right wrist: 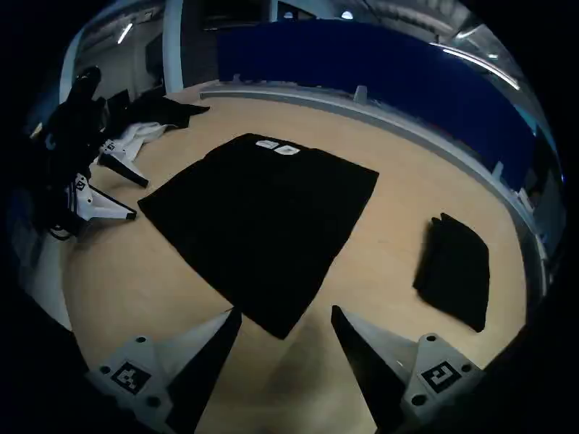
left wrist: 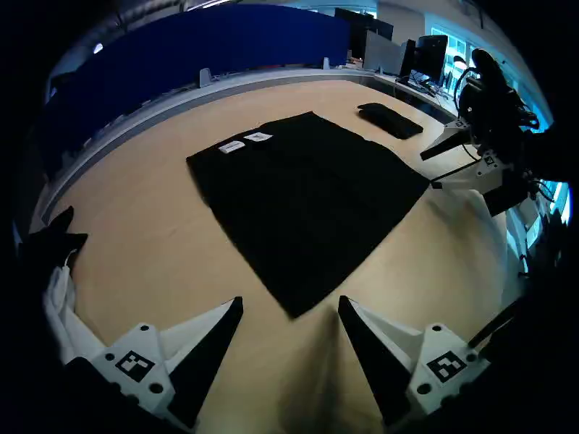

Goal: Fold towel

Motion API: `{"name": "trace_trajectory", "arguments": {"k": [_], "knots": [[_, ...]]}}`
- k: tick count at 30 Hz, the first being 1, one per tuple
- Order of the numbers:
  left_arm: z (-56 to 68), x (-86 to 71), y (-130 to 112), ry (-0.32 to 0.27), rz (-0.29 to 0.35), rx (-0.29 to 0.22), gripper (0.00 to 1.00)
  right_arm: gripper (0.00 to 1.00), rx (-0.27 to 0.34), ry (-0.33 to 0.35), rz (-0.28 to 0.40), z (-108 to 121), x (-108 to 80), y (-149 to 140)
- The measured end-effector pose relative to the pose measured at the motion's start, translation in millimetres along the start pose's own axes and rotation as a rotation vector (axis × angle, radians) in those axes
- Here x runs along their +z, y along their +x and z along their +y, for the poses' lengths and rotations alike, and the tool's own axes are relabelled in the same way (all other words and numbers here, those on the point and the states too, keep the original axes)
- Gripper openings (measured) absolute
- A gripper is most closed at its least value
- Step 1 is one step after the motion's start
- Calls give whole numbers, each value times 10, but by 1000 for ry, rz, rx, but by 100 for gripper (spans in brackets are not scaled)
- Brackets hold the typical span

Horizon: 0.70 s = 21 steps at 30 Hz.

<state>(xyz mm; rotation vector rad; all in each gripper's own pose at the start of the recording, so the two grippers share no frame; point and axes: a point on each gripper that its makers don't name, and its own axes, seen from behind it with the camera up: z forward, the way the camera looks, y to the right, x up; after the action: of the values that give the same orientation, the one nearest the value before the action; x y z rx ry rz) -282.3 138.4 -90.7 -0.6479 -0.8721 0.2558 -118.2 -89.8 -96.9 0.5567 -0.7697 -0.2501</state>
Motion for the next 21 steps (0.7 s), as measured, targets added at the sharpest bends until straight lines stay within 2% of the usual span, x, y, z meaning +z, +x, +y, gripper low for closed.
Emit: {"name": "trace_trajectory", "arguments": {"k": [4, 9, 19, 21], "knots": [[-6, 16, -35, 6, -11, 4, 92, 92, 7, 3, -18, -11, 41, -68], [-13, 15, -42, 16, -25, 27, 83, 78, 15, 13, -33, -51, 72, -131], [51, 55, -26, 11, -29, 41, 64, 64, 13, 16, -24, -98, 67, -145], [64, 71, -21, 9, -29, 46, 61, 57, 13, 15, -23, -99, 67, -145]]}}
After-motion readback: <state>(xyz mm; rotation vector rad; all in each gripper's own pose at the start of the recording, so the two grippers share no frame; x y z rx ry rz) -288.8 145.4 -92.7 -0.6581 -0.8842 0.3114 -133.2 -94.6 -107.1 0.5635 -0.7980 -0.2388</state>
